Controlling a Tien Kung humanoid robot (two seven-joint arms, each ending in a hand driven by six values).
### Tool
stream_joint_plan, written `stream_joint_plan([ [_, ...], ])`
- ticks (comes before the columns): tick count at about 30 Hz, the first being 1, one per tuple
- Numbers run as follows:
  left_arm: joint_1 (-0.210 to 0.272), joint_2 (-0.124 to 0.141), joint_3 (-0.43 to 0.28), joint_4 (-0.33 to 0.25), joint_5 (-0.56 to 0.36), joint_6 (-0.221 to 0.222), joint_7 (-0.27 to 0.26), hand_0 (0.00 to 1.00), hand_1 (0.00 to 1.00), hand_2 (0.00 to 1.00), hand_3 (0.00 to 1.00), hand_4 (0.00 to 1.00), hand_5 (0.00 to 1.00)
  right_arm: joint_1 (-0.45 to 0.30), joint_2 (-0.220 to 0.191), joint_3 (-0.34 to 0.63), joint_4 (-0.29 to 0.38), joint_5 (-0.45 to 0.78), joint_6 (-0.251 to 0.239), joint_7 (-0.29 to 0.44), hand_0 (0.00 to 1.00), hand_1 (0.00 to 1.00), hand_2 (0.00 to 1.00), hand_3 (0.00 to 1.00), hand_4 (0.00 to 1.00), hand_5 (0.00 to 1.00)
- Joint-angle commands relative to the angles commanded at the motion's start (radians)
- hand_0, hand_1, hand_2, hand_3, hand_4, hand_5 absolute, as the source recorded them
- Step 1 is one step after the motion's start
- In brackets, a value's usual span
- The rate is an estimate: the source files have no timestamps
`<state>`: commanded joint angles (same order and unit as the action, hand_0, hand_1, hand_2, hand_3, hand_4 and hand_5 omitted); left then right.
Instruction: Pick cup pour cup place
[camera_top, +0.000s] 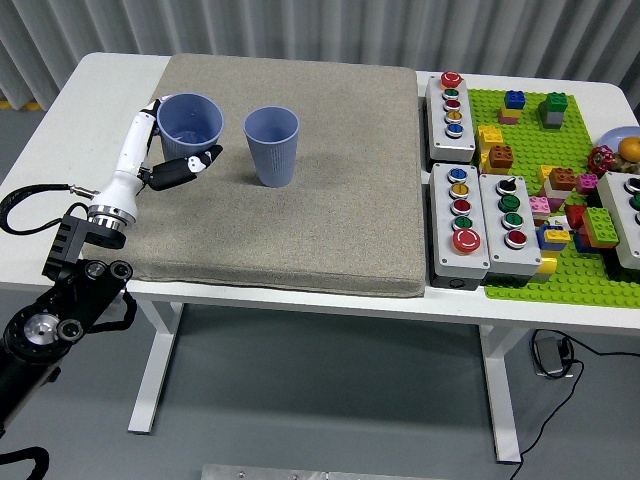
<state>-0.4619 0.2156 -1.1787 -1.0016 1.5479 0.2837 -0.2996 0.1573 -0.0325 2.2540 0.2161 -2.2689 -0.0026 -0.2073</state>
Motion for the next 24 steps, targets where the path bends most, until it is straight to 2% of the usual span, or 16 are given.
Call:
stream_joint_plan([
  [3,-0.050,0.022,0.017,0.015,0.032,-0.013,0.010,0.456,0.493,0.515,0.526,0.757,0.083,0.005,-0.001,-0.008,0.000,0.000,-0.003,-0.002,0.690,0.655,0.596,0.580,0.002,0.178],
  [5,-0.063,0.025,0.024,0.022,0.038,-0.015,0.012,0.456,0.493,0.515,0.526,0.757,0.083,0.007,-0.001,-0.010,0.000,0.000,-0.003,-0.003,0.690,0.655,0.596,0.580,0.002,0.178],
  [8,-0.107,0.034,0.055,0.051,0.042,-0.020,0.014,0.456,0.493,0.515,0.526,0.757,0.083,0.011,-0.001,-0.013,0.000,0.000,-0.004,-0.004,0.690,0.655,0.596,0.580,0.002,0.178],
  [16,-0.179,0.049,0.121,0.105,0.048,-0.027,0.018,0.470,0.500,0.516,0.526,0.740,0.054,0.016,-0.004,-0.018,-0.001,0.000,-0.007,-0.005,0.690,0.654,0.596,0.580,0.002,0.179],
  [24,-0.248,0.050,0.183,0.145,0.083,-0.038,0.025,0.474,0.499,0.517,0.528,0.740,0.052,0.019,-0.004,-0.020,0.000,0.000,-0.008,-0.006,0.690,0.654,0.596,0.580,0.002,0.180],
])
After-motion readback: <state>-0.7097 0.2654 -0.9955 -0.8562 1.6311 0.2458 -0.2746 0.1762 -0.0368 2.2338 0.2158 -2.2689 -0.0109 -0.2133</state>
